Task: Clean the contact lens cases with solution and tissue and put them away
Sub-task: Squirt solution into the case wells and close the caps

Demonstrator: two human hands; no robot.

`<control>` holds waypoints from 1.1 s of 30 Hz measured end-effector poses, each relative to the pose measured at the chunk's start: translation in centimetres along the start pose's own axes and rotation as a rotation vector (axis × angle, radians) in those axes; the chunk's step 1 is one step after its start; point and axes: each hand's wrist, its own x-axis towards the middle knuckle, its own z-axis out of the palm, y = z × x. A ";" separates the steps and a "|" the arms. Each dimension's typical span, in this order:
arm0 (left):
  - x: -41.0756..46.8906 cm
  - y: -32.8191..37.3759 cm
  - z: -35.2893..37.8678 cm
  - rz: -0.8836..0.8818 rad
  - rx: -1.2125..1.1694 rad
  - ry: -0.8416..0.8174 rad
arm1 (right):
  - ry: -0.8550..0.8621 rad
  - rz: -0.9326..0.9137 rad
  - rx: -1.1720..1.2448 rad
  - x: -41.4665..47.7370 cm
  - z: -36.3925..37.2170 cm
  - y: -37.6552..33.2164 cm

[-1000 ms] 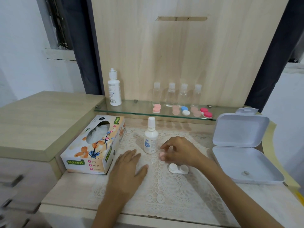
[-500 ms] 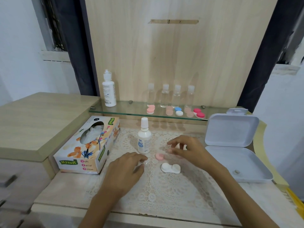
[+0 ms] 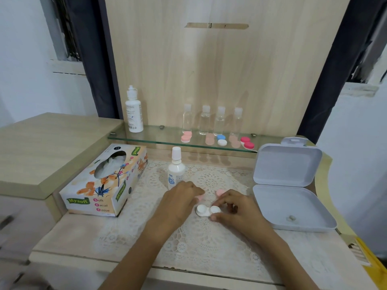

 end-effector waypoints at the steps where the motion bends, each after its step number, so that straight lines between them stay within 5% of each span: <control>1: 0.0 -0.1 0.1 0.000 -0.030 0.007 | 0.004 0.001 0.002 0.0 0.1 0.1; 8: -1.6 -0.1 -0.9 0.030 -0.367 0.046 | 0.012 -0.030 0.007 -0.1 0.3 0.3; 23: -2.3 -0.3 -0.2 0.218 -0.229 0.010 | 0.012 -0.028 0.049 0.1 0.4 0.6; 33: -2.5 0.0 0.2 0.138 -0.415 0.029 | 0.022 -0.035 0.046 -0.1 0.5 0.5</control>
